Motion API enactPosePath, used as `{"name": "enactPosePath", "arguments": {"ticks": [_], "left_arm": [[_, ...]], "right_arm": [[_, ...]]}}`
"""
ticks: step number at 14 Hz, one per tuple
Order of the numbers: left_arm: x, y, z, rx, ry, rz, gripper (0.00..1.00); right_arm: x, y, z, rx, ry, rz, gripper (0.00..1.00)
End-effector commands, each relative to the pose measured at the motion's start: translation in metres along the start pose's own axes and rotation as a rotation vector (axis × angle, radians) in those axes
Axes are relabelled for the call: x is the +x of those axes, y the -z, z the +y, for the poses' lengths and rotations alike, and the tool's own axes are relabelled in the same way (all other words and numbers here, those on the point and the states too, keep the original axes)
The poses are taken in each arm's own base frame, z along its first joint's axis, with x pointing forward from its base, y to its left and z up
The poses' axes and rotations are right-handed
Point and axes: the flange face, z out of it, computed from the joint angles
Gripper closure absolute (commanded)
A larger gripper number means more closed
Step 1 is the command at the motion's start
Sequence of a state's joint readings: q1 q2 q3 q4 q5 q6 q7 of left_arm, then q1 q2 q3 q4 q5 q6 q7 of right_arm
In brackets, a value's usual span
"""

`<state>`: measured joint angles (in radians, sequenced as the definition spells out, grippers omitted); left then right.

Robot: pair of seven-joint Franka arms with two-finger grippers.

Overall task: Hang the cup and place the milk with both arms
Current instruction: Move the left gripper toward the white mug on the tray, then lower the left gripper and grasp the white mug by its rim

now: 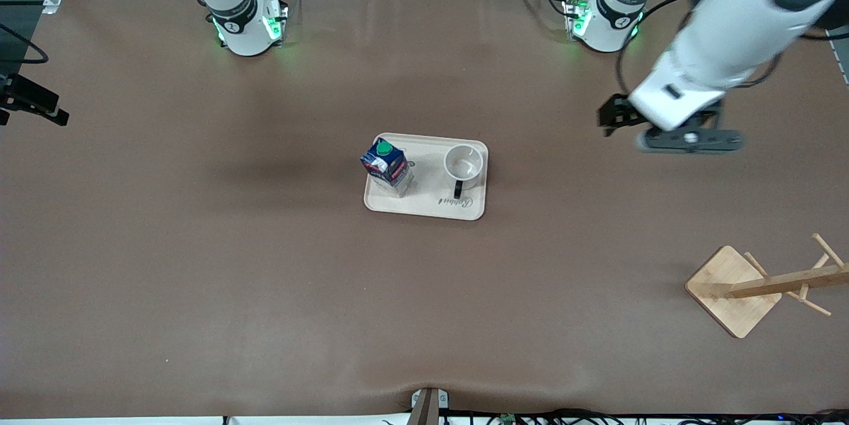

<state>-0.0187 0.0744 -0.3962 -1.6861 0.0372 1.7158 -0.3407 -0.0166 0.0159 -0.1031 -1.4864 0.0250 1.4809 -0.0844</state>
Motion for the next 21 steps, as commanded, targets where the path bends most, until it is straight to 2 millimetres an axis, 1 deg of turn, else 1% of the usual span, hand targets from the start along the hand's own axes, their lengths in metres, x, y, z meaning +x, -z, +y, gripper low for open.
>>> {"name": "enactPosePath", "arguments": {"ticks": [1,3,6,7,9,10,11,12,13,14,15,16,17,18,20,21], "left_arm": [[-0.006,-0.047,0.046,-0.019,-0.028,-0.002,0.00],[-0.011,-0.086,0.086,-0.022,-0.048,-0.004,0.00],[-0.028,-0.150,0.150,0.017,-0.063,-0.035,0.00],[-0.031,-0.165,0.165,0.015,-0.069,-0.030,0.00],[-0.035,-0.199,0.186,0.022,-0.109,-0.032,0.00],[-0.035,-0.213,0.193,0.017,-0.126,-0.033,0.00],[-0.033,-0.223,0.197,0.014,-0.140,-0.025,0.00],[-0.031,-0.232,0.197,0.023,-0.154,-0.019,0.00],[-0.028,-0.242,0.195,0.045,-0.175,-0.010,0.00],[-0.024,-0.251,0.192,0.065,-0.192,-0.006,0.06],[-0.021,-0.260,0.192,0.066,-0.197,-0.014,0.15],[-0.019,-0.269,0.194,0.047,-0.197,-0.010,0.20],[-0.018,-0.281,0.198,0.016,-0.177,-0.015,0.29],[-0.019,-0.292,0.203,0.001,-0.163,-0.012,0.32],[-0.021,-0.303,0.206,-0.002,-0.144,-0.016,0.32],[-0.022,-0.304,0.206,-0.001,-0.143,-0.019,0.32]], "right_arm": [[0.003,0.003,0.001,0.000,-0.012,0.005,0.00],[0.003,0.004,0.001,0.001,-0.010,0.008,0.00],[0.006,-0.004,0.003,0.000,-0.012,-0.008,0.00],[0.007,-0.007,0.002,0.001,-0.011,-0.020,0.00],[0.008,-0.007,-0.002,0.000,-0.003,-0.013,0.00],[0.009,-0.008,-0.002,0.001,-0.002,-0.014,0.00],[0.011,-0.010,0.000,0.003,-0.005,-0.015,0.00],[0.015,-0.013,0.000,0.000,-0.005,-0.008,0.00],[0.017,-0.012,0.001,-0.003,-0.004,0.006,0.00],[0.017,-0.012,-0.001,-0.003,-0.001,0.006,0.00],[0.016,-0.011,-0.003,-0.003,0.001,0.007,0.00],[0.017,-0.012,-0.004,-0.001,0.004,0.006,0.00],[0.017,-0.012,-0.003,-0.003,0.003,0.007,0.00],[0.017,-0.011,-0.002,-0.005,0.001,0.009,0.00],[0.018,-0.011,-0.003,-0.007,0.004,0.018,0.00],[0.021,-0.008,-0.003,-0.006,0.004,0.048,0.00]]}}
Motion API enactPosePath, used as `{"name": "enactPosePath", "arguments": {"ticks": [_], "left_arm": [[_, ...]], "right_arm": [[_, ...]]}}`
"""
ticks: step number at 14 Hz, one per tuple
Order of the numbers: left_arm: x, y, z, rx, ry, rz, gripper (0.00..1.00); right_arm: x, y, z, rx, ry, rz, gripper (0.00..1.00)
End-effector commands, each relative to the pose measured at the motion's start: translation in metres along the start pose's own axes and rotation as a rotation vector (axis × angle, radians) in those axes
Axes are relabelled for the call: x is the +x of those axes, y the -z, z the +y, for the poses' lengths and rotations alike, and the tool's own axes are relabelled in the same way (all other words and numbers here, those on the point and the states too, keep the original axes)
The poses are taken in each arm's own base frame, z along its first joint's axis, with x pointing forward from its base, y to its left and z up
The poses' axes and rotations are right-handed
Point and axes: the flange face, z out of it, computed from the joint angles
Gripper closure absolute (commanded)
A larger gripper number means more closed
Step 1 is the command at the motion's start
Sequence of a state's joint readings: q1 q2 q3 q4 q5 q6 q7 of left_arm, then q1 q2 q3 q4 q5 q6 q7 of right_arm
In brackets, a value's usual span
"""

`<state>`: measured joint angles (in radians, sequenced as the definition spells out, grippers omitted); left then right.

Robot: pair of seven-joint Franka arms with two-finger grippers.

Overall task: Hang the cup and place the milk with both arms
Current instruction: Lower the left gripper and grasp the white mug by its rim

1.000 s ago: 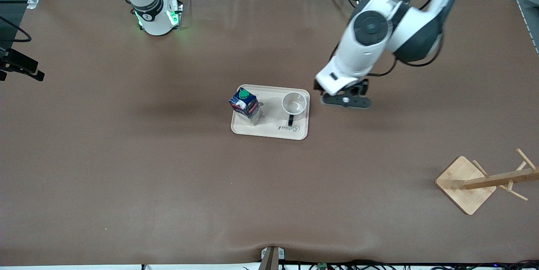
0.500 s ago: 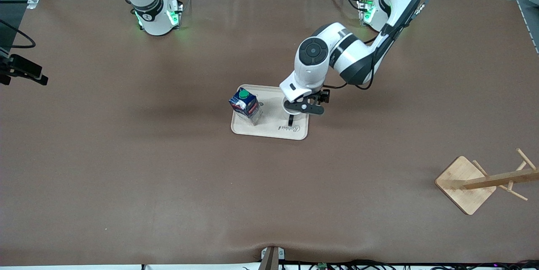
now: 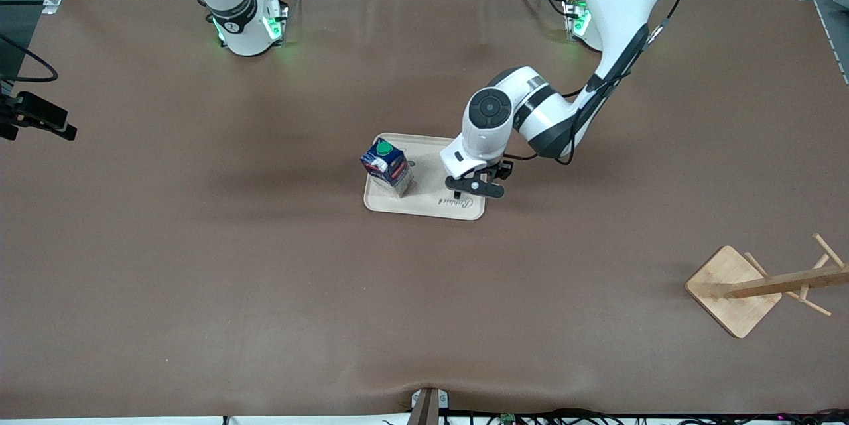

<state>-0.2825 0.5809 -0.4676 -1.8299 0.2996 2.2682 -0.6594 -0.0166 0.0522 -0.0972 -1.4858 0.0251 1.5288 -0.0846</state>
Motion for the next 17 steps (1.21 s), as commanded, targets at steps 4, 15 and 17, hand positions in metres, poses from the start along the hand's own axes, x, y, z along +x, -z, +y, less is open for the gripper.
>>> {"name": "enactPosePath", "arguments": {"ticks": [4,15,17], "left_arm": [[0.005,-0.002,0.001,0.006,0.010,0.010,1.00],[0.060,0.157,-0.027,0.024,0.038,0.131,1.00],[0.067,0.196,-0.075,0.052,0.053,0.128,1.00]], "right_arm": [[0.026,-0.013,-0.010,-0.006,0.015,0.058,0.00],[0.050,-0.052,-0.068,0.010,0.100,0.035,0.00],[0.063,-0.100,-0.106,0.004,0.163,-0.044,0.00]]}}
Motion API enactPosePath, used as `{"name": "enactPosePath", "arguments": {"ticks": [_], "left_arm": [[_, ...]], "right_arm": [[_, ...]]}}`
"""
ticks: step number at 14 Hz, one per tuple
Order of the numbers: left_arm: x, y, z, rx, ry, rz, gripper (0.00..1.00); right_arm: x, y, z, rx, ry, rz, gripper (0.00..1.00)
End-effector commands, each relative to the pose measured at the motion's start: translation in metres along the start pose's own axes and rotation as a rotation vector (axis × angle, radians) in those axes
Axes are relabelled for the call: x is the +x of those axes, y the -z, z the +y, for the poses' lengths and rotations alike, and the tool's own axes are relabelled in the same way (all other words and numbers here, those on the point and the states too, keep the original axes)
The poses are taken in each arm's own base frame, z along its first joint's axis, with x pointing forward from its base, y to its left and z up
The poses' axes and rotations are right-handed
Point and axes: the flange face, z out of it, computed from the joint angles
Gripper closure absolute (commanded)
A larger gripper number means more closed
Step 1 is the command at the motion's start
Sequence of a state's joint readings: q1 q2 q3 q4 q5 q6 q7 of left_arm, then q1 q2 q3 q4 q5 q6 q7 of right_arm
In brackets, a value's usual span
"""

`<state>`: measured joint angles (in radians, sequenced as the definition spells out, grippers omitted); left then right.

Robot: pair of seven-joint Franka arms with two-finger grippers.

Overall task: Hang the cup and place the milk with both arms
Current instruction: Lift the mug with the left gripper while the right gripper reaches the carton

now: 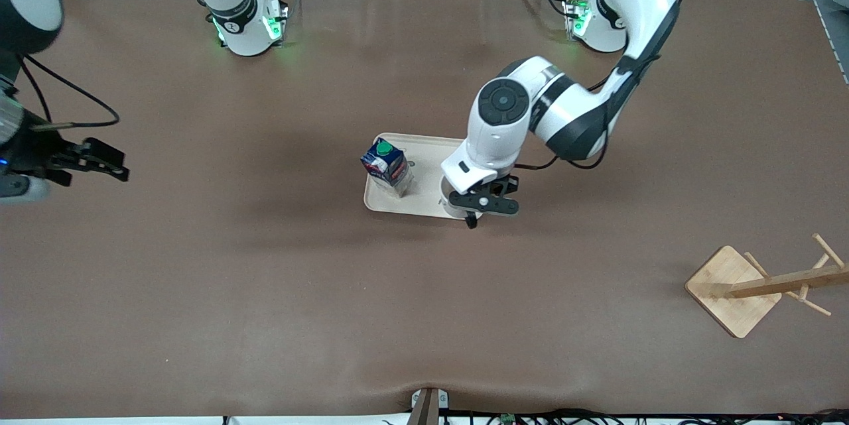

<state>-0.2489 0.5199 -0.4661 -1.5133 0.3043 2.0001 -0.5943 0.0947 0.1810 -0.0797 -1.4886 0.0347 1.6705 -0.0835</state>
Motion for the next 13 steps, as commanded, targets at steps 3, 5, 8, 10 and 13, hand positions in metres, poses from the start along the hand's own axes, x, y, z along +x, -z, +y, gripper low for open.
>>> {"name": "enactPosePath", "arguments": {"ticks": [3,5,8,10,13], "left_arm": [[0.015,0.093,-0.103,-0.005,0.021,0.015,1.00],[0.014,0.115,-0.155,-0.006,-0.047,-0.016,1.00],[0.004,0.148,-0.219,0.011,-0.087,-0.040,1.00],[0.001,0.158,-0.270,0.022,-0.101,-0.046,1.00],[-0.004,0.163,-0.346,0.026,-0.159,-0.051,1.00]], "right_arm": [[0.014,-0.054,-0.051,0.009,-0.010,-0.094,0.00],[0.004,-0.079,-0.067,0.032,-0.136,-0.150,0.00],[-0.011,-0.095,-0.125,0.026,-0.262,-0.170,0.00],[-0.026,-0.109,-0.174,0.000,-0.366,-0.180,0.00],[-0.045,-0.120,-0.251,-0.020,-0.496,-0.153,0.00]]}}
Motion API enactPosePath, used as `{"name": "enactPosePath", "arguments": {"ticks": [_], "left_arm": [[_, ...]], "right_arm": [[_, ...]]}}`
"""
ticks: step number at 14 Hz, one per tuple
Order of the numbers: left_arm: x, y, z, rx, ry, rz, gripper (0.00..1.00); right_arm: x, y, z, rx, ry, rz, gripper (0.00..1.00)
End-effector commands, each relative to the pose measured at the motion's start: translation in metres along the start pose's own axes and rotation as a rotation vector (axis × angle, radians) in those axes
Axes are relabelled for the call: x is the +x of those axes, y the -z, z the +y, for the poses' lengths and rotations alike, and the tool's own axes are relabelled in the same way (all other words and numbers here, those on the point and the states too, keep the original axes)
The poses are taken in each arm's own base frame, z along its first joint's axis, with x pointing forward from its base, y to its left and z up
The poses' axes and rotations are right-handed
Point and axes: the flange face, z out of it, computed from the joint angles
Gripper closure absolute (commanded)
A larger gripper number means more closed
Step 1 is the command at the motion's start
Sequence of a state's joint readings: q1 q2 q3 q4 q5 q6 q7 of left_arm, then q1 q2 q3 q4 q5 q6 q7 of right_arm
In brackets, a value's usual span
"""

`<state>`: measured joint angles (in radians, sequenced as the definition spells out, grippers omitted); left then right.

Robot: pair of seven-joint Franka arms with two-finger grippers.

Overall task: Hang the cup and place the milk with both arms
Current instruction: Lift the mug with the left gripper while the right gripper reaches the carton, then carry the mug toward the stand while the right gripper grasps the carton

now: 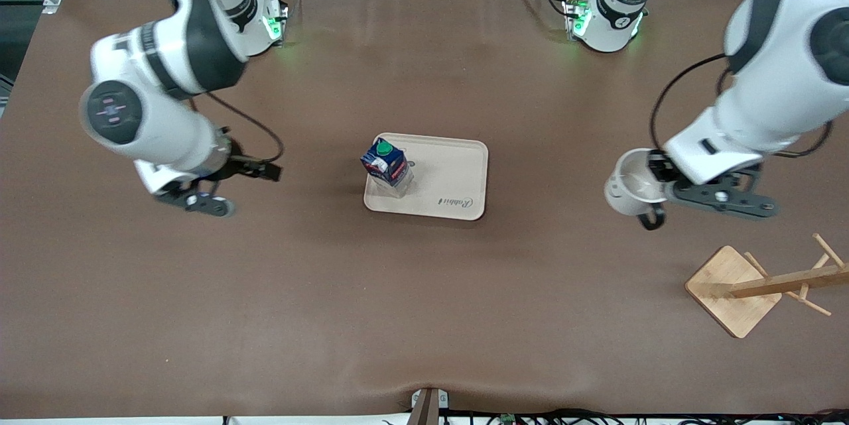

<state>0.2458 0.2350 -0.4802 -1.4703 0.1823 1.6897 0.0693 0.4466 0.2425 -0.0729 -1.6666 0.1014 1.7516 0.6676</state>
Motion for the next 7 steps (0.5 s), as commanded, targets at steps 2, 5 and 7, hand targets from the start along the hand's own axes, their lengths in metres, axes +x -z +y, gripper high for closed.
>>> {"name": "enactPosePath", "arguments": {"ticks": [2,5,7], "left_arm": [[-0.026,-0.003,-0.080,-0.018,-0.077,-0.029,1.00],[-0.044,-0.014,-0.137,-0.030,-0.164,-0.042,1.00],[-0.050,-0.024,-0.158,-0.040,-0.234,-0.048,1.00]], "right_arm": [[-0.054,-0.009,-0.052,0.020,-0.091,0.043,0.00],[-0.073,-0.024,-0.080,0.027,-0.136,0.058,0.00],[-0.085,-0.036,-0.101,0.045,-0.177,0.074,0.00]]}}
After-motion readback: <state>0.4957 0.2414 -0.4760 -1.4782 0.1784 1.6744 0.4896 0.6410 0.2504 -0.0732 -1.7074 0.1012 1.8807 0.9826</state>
